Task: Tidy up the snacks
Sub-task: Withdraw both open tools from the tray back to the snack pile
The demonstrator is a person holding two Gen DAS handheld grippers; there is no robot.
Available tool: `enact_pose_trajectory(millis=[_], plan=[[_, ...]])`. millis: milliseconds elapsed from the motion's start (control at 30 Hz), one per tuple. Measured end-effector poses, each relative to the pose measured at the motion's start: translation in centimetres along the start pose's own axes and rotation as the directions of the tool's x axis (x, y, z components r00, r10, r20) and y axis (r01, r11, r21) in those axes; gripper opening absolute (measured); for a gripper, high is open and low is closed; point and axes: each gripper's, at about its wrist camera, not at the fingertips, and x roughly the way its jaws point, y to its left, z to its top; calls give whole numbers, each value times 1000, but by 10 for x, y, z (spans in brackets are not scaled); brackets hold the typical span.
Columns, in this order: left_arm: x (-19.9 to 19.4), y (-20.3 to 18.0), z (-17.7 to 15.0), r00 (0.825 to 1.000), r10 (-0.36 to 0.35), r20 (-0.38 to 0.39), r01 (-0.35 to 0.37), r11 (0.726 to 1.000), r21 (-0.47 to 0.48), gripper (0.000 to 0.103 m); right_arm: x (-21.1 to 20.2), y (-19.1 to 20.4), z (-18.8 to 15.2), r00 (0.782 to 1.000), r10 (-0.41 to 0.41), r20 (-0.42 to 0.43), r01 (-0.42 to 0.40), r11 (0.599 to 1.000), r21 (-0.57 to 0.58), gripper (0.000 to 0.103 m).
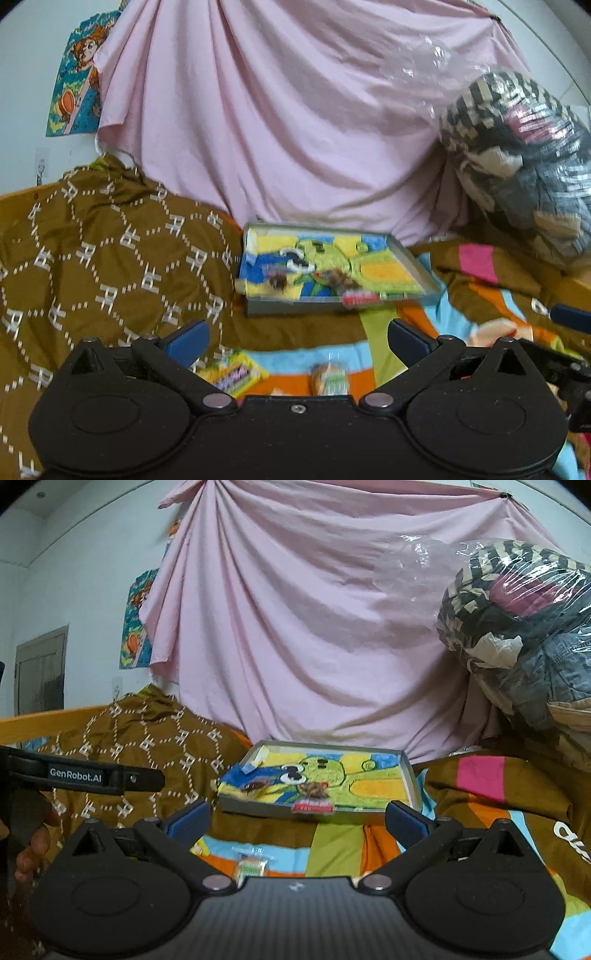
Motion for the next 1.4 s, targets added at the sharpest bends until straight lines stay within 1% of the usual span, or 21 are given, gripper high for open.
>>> enact_pose_trajectory(millis=[200, 400, 467, 567, 700, 933, 1000, 1100, 1233, 1333, 1400], plan=[[-4, 8, -29, 997, 4, -73, -2, 1000, 29, 102, -5, 7, -27, 997, 4, -81, -6, 1000, -26, 103], [-3, 12, -53, 988, 5, -153, 2, 999, 44, 102, -4, 16, -50, 985, 20, -170, -27, 999, -39, 103], [-3, 13, -57, 984, -8, -179, 17, 999, 46, 102, -2, 18, -54, 981, 23, -193, -31, 999, -41, 103], [-1, 12, -62, 977, -23, -214, 36, 998, 59, 102, 1, 19, -58, 976, 5, -218, -16, 999, -50, 103], [6, 13, -68, 970, -20, -244, 39, 997, 73, 102, 9, 19, -63, 966, -8, -259, -5, 999, -46, 103], [21, 17, -75, 959, -3, -284, 31, 995, 92, 102, 24, 20, -72, 948, -2, -319, -6, 1000, -22, 103], [26, 18, -79, 953, 7, -304, 29, 993, 112, 102, 29, 20, -75, 941, -2, -339, -3, 1000, -15, 103], [31, 20, -82, 943, 10, -334, 29, 994, 110, 102, 38, 20, -82, 930, -12, -368, 11, 1000, -4, 103], [38, 21, -83, 938, 9, -346, 32, 993, 113, 102, 51, 15, -89, 908, -36, -417, 45, 999, 13, 103], [50, 21, -84, 926, 20, -376, 32, 991, 131, 102, 64, 6, -94, 882, -62, -467, 88, 995, 35, 103], [58, 22, -84, 921, 34, -388, 22, 990, 138, 102, 72, -1, -98, 868, -55, -493, 104, 992, 72, 103]])
